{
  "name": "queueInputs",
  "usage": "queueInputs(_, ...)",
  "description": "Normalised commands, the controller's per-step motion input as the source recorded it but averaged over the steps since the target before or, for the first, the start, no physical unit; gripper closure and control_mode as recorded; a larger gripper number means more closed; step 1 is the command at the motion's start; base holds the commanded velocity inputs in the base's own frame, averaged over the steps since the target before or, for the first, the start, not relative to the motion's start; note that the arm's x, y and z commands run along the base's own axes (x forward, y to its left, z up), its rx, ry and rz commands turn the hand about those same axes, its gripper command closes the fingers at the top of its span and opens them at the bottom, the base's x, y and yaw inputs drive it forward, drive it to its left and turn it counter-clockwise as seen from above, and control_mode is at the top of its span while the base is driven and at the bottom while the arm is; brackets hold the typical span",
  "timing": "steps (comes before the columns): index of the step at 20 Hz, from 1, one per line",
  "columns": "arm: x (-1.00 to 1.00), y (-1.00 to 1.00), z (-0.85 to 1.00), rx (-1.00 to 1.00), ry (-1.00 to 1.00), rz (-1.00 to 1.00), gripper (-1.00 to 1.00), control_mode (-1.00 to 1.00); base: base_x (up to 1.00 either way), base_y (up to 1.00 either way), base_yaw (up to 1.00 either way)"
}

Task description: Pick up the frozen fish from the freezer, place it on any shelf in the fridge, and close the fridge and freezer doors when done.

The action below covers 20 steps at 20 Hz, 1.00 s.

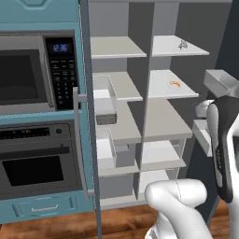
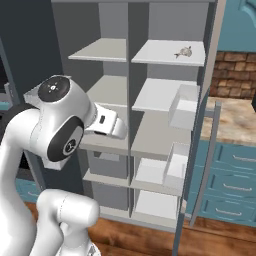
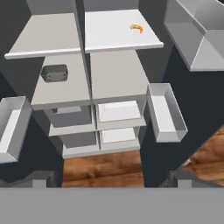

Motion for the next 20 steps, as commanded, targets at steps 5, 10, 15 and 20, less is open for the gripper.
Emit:
queueInputs(5,-0.43,0.83,0.0,-0.12,-0.12,0.09,-1.0,-1.0,0.0,0.0,0.0)
queueInputs(10,0.0,1.0,0.0,-0.1,-0.22,0.07,-1.0,-1.0,0.0,0.0,0.0)
queueInputs(15,0.0,1.0,0.0,0.0,-0.37,0.03,-1.0,-1.0,0.0,0.0,0.0)
queueInputs(20,0.01,1.0,0.0,0.0,-0.41,0.0,-1.0,-1.0,0.0,0.0,0.0)
